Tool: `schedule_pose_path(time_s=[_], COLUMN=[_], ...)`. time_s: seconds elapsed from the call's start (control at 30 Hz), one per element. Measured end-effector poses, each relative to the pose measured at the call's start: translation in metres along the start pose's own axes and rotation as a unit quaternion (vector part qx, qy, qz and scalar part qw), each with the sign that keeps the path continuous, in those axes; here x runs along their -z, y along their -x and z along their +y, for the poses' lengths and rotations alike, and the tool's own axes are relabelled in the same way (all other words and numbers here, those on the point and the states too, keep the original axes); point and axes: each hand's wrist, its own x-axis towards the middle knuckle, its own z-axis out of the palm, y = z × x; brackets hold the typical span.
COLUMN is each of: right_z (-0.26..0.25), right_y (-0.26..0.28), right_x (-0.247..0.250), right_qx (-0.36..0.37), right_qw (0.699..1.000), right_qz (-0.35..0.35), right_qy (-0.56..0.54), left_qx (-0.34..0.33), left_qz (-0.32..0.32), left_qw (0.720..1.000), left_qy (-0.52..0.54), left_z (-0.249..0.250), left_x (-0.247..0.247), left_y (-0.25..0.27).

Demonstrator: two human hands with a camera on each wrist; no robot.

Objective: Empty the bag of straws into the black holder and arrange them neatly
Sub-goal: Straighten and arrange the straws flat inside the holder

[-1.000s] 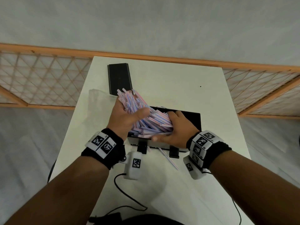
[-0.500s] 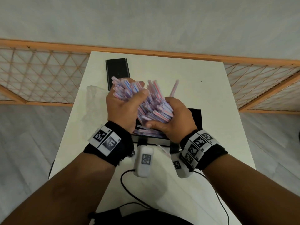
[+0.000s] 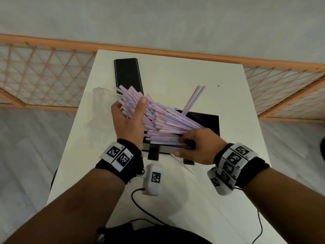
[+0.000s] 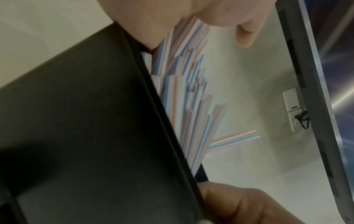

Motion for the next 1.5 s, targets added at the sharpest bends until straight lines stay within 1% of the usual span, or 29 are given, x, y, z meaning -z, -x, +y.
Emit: schedule_pose_path(time_s=[0.1, 0.27, 0.37, 0.5, 0.63, 0.77, 0.83, 0.93, 1.03, 1.13, 1.17, 1.23, 1.3, 1.33, 1.37, 1.4, 1.47, 1.5], right_z=[-0.004, -0.011, -0.017, -0.030, -0.037, -0.037, -0.037, -0.040, -0.045, -0.045, -0.044, -0.046, -0.048, -0.048, -0.047, -0.045, -0.042, -0.039], right_y=[-0.004, -0.006, -0.009, -0.015, -0.029, -0.034, -0.033, -0.033, -0.024, -0.007, -0.001, 0.013, 0.029, 0.036, 0.043, 0.047, 0.047, 0.045], right_x=[-0.002, -0.009, -0.010, -0.016, -0.010, -0.009, -0.010, -0.010, -0.002, 0.011, 0.014, 0.013, 0.004, -0.002, -0.011, -0.021, -0.043, -0.055], right_qx=[-0.012, -0.011, -0.018, -0.018, -0.071, -0.086, -0.092, -0.091, -0.062, -0.019, -0.010, 0.007, 0.017, 0.018, 0.011, -0.001, -0.052, -0.079], right_qw=[0.997, 0.996, 0.990, 0.993, 0.985, 0.983, 0.983, 0.981, 0.988, 0.995, 0.996, 0.994, 0.988, 0.986, 0.988, 0.992, 0.996, 0.995], right_qz=[-0.020, -0.051, -0.054, -0.072, -0.123, -0.149, -0.146, -0.134, -0.078, -0.017, 0.006, 0.076, 0.140, 0.154, 0.150, 0.124, 0.033, 0.000], right_qy=[0.070, 0.078, 0.130, 0.092, 0.101, 0.070, 0.069, 0.104, 0.121, 0.095, 0.088, 0.076, 0.062, 0.052, 0.042, 0.039, 0.056, 0.062], left_qx=[-0.019, -0.025, -0.027, -0.037, -0.052, -0.045, -0.044, -0.050, -0.051, -0.058, -0.068, -0.110, -0.167, -0.198, -0.230, -0.271, -0.366, -0.405], left_qz=[0.004, 0.008, 0.007, -0.008, 0.004, 0.012, 0.011, 0.008, 0.017, 0.014, 0.009, 0.001, -0.003, -0.002, -0.002, -0.007, -0.032, -0.060], left_qw=[1.000, 0.999, 0.999, 0.998, 0.997, 0.997, 0.996, 0.994, 0.991, 0.989, 0.987, 0.979, 0.958, 0.943, 0.928, 0.912, 0.870, 0.850], left_qy=[-0.018, -0.026, -0.040, -0.042, -0.050, -0.062, -0.071, -0.099, -0.123, -0.136, -0.143, -0.173, -0.233, -0.267, -0.291, -0.307, -0.330, -0.332], left_z=[-0.004, -0.008, -0.010, -0.012, -0.012, -0.013, -0.013, -0.014, -0.013, -0.013, -0.012, -0.008, 0.002, 0.010, 0.020, 0.030, 0.044, 0.046], left_x=[0.003, 0.005, 0.004, 0.002, 0.003, 0.004, 0.005, 0.004, 0.003, 0.003, 0.003, 0.005, 0.007, 0.008, 0.008, 0.008, 0.003, -0.001], left_y=[0.001, -0.001, -0.001, 0.000, 0.002, 0.001, 0.001, 0.001, 0.002, 0.003, 0.003, 0.003, 0.003, 0.003, 0.003, 0.004, 0.009, 0.013])
